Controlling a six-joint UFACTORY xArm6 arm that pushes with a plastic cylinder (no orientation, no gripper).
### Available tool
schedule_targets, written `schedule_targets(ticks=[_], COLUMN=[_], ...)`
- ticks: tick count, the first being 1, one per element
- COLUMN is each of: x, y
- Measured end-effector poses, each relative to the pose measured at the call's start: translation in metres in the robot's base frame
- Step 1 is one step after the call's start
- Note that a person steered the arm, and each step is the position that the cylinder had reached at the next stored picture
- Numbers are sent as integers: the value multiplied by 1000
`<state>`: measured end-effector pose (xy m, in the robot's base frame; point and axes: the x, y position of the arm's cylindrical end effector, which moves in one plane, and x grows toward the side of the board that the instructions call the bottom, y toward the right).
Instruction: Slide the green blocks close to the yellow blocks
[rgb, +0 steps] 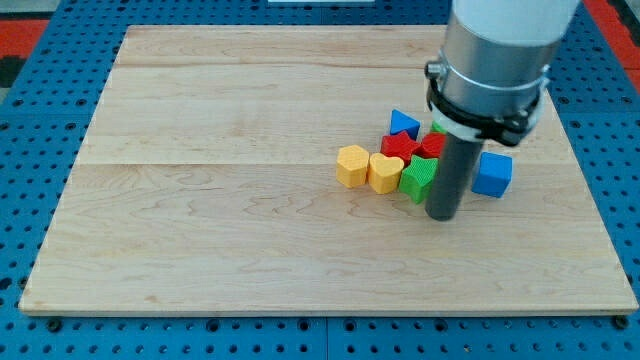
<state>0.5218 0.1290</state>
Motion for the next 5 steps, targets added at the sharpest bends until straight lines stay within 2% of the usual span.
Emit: schedule_targets(ticks=[1,2,5], x=[23,-33,-100], y=[84,138,58])
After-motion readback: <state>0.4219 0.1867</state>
